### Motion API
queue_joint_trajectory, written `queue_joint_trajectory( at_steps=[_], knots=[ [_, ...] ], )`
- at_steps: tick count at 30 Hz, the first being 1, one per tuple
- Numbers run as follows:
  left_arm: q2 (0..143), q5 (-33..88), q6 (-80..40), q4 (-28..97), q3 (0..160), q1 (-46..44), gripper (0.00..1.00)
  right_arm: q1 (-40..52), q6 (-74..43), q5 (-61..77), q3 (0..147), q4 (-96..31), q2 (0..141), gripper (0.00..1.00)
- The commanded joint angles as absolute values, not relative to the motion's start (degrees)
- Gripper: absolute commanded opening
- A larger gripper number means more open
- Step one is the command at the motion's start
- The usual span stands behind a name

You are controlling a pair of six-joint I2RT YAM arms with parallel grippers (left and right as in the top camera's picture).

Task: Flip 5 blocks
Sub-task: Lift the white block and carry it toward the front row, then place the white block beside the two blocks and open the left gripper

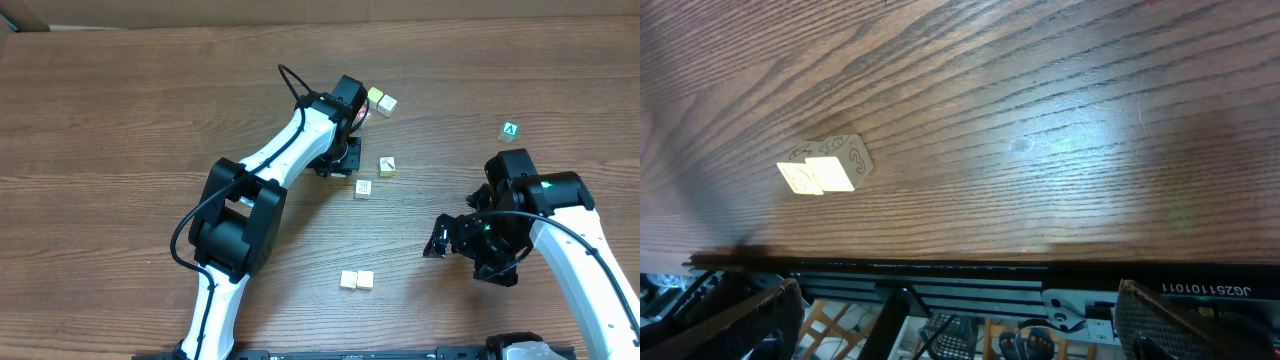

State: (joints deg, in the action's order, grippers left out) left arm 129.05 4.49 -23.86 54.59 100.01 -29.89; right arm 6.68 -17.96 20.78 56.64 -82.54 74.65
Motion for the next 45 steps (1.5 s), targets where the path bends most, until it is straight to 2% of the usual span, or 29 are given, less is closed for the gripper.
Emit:
queue_joint_trajectory(
  at_steps=[1, 7, 11, 15, 22, 28, 34, 39, 45],
  knots=[
    [128.5, 4.9, -21.7, 57.6, 102.4, -29.8, 0.24, 6.4, -17.6, 21.0, 57.7, -82.4, 74.7, 1.0],
    [119.8, 0.3, -22.6, 65.8, 103.0, -30.0, 0.13, 6.4, -17.5, 21.0, 57.7, -82.4, 74.7, 1.0],
    [113.3, -1.7, -24.5, 70.9, 101.2, -30.7, 0.11, 6.4, -16.2, 21.0, 57.7, -82.4, 74.7, 1.0],
    [105.9, -1.7, -27.5, 70.9, 93.3, -31.8, 0.1, 6.4, -16.3, 21.0, 57.7, -82.4, 74.7, 1.0],
    [90.6, 1.1, -35.8, 62.5, 68.9, -37.9, 0.11, 6.4, -16.2, 21.0, 57.7, -82.6, 74.7, 1.0],
    [80.5, 4.1, -47.8, 52.2, 50.8, -48.7, 0.15, 6.4, -16.2, 21.0, 57.7, -82.4, 74.7, 1.0],
    [80.0, 4.2, -55.0, 44.7, 43.4, -55.2, 0.16, 6.4, -16.2, 21.0, 57.7, -82.4, 74.7, 1.0],
    [80.0, -0.4, -56.8, 43.6, 41.7, -54.5, 0.16, 6.4, -16.2, 21.0, 57.7, -82.5, 74.7, 1.0],
    [80.1, -1.9, -55.3, 41.8, 41.7, -53.2, 0.21, 6.4, -16.2, 21.1, 57.7, -82.5, 74.7, 1.0]
  ],
)
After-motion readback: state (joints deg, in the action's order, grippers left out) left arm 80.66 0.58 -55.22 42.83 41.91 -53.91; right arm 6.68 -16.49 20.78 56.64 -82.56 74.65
